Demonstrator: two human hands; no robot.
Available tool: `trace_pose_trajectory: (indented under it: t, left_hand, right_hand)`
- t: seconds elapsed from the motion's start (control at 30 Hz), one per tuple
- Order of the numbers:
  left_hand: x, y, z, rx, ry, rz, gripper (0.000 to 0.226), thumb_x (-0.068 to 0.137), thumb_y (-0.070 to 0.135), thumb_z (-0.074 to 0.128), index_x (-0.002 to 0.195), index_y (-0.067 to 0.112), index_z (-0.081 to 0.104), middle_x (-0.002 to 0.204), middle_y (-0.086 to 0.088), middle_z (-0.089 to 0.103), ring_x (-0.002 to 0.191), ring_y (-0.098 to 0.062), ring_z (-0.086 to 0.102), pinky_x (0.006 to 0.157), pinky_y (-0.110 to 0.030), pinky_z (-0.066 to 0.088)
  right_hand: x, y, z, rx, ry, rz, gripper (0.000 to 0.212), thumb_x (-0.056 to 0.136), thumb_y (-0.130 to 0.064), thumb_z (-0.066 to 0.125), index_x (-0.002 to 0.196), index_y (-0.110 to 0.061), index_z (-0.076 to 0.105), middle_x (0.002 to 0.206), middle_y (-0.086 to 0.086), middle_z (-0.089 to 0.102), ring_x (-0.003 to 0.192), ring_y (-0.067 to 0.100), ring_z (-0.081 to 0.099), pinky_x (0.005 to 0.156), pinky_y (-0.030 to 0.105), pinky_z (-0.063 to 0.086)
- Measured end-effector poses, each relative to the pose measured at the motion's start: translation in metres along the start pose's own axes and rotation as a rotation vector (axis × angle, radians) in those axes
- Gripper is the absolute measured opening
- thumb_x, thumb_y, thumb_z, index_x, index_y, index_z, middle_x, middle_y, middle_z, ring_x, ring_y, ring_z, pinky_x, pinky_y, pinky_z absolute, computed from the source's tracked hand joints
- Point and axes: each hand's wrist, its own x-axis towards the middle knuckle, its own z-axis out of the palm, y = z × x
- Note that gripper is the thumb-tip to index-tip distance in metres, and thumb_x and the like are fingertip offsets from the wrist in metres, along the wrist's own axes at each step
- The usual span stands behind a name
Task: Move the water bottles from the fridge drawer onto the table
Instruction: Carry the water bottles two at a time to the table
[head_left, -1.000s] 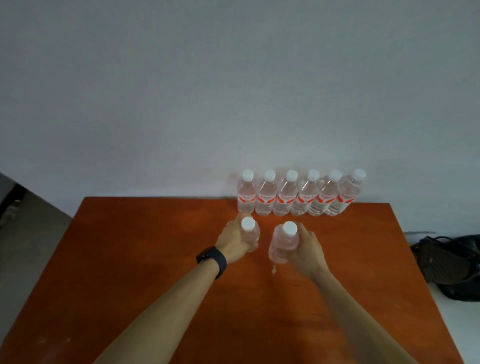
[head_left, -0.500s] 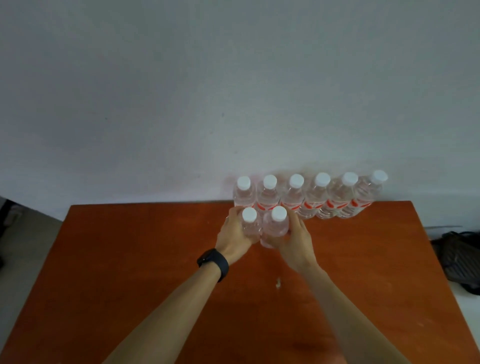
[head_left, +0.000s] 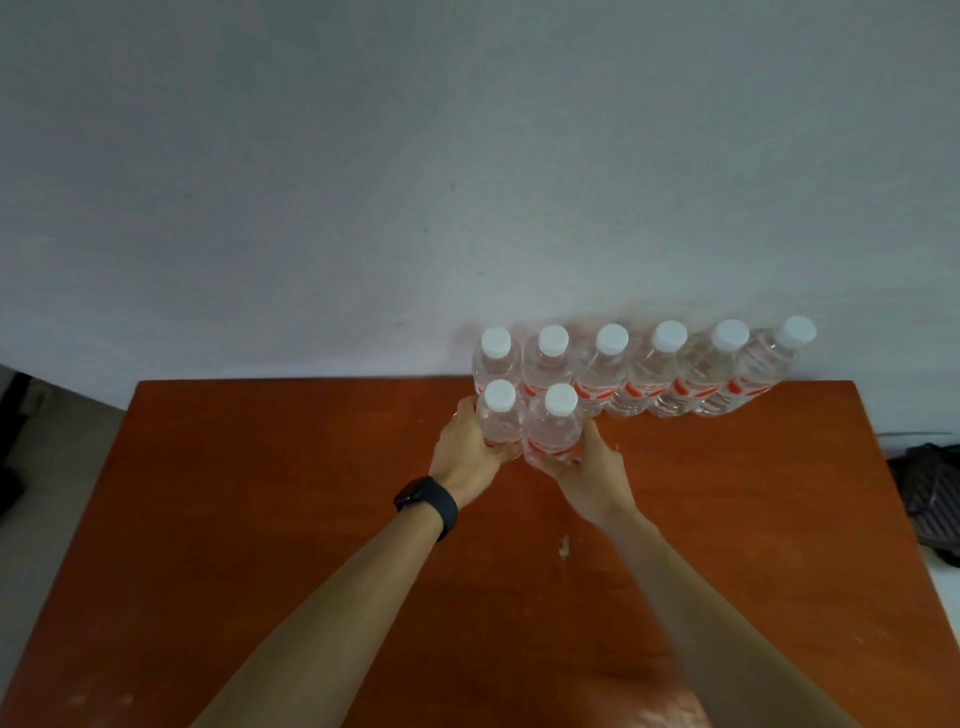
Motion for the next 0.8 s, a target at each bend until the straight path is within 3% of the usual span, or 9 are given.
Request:
trace_pose_trajectory:
  t: [0.1,0.17,0.3,0.4,0.47,0.6,0.7,0.77,0.8]
  left_hand:
    - [0.002,-0.001,-0.003,0.027,0.022,0.002,0.081,0.078,0.034,0.086,0.142,0.018,0.039,0.134,0.001,0.061,0.120,-0.022,0.062,0.094,-0.040,0.056]
    - [0.002,-0.002,-0.006,-0.001,0.027,0.011,0.094,0.074,0.037,0.088,0.148,0.025,0.032,0.136,0.005,0.061,0.122,-0.020,0.061,0.096,-0.043,0.055]
    - [0.005,-0.006,-0.010,0.046,0.014,0.054,0.078,0.071,0.044,0.087,0.138,0.038,0.048,0.125,0.014,0.065,0.122,-0.017,0.058,0.098,-0.045,0.053]
    - [0.008,-0.009,-0.011,0.035,-0.013,0.045,0.074,0.068,0.052,0.086,0.133,0.041,0.051,0.120,0.014,0.067,0.116,-0.015,0.061,0.095,-0.044,0.055]
    - [0.010,-0.013,-0.012,0.035,-0.023,0.041,0.075,0.068,0.053,0.085,0.133,0.043,0.050,0.120,0.016,0.066,0.117,-0.015,0.061,0.096,-0.045,0.055]
    - [0.004,-0.006,-0.010,0.039,-0.040,0.023,0.089,0.068,0.046,0.087,0.143,0.047,0.038,0.134,0.019,0.058,0.131,-0.016,0.051,0.103,-0.043,0.049]
    - [-0.007,-0.003,-0.011,0.029,-0.071,-0.108,0.105,0.068,0.035,0.089,0.153,0.035,0.027,0.153,0.004,0.044,0.143,-0.029,0.039,0.111,-0.052,0.043]
    - [-0.020,-0.002,-0.016,0.047,-0.121,-0.272,0.107,0.077,0.022,0.086,0.159,0.026,0.018,0.162,-0.006,0.030,0.149,-0.031,0.029,0.116,-0.051,0.036]
    - [-0.027,-0.005,-0.018,0.079,-0.164,-0.299,0.100,0.079,0.020,0.084,0.158,0.023,0.022,0.161,-0.008,0.032,0.147,-0.030,0.033,0.115,-0.049,0.038]
  right_hand:
    - [0.005,0.001,0.004,0.013,0.001,-0.012,0.080,0.084,-0.040,0.078,0.150,-0.031,0.032,0.135,-0.010,0.062,0.113,0.017,0.066,0.083,0.016,0.048]
    - [0.008,0.000,0.004,0.001,-0.017,-0.019,0.082,0.085,-0.040,0.077,0.151,-0.032,0.030,0.137,-0.009,0.061,0.116,0.018,0.065,0.085,0.019,0.048]
    - [0.010,-0.003,0.003,-0.019,-0.027,-0.005,0.085,0.085,-0.041,0.076,0.153,-0.028,0.027,0.138,-0.007,0.060,0.118,0.020,0.063,0.082,0.018,0.046]
    - [0.010,-0.003,0.003,-0.009,-0.029,-0.002,0.083,0.086,-0.040,0.076,0.153,-0.032,0.026,0.135,-0.009,0.061,0.109,0.014,0.066,0.067,0.004,0.043]
    - [0.010,-0.004,0.005,0.005,-0.036,-0.004,0.084,0.087,-0.041,0.075,0.153,-0.033,0.024,0.135,-0.011,0.060,0.103,0.008,0.065,0.060,0.002,0.043]
    - [0.003,-0.005,0.004,0.005,-0.042,0.002,0.089,0.085,-0.037,0.077,0.154,-0.035,0.020,0.133,-0.013,0.058,0.112,0.011,0.060,0.081,0.010,0.046]
    - [-0.012,-0.003,-0.001,-0.042,-0.051,0.025,0.088,0.090,-0.024,0.072,0.155,-0.035,0.015,0.123,-0.013,0.059,0.100,0.013,0.065,0.063,0.005,0.045]
    - [-0.026,0.002,-0.005,-0.097,-0.030,0.071,0.081,0.094,-0.018,0.064,0.157,-0.032,0.015,0.137,-0.003,0.056,0.091,0.015,0.065,0.056,0.012,0.049]
    - [-0.037,0.005,-0.007,-0.106,-0.019,0.123,0.078,0.095,-0.017,0.063,0.157,-0.031,0.016,0.147,0.001,0.049,0.096,0.016,0.064,0.060,0.015,0.053]
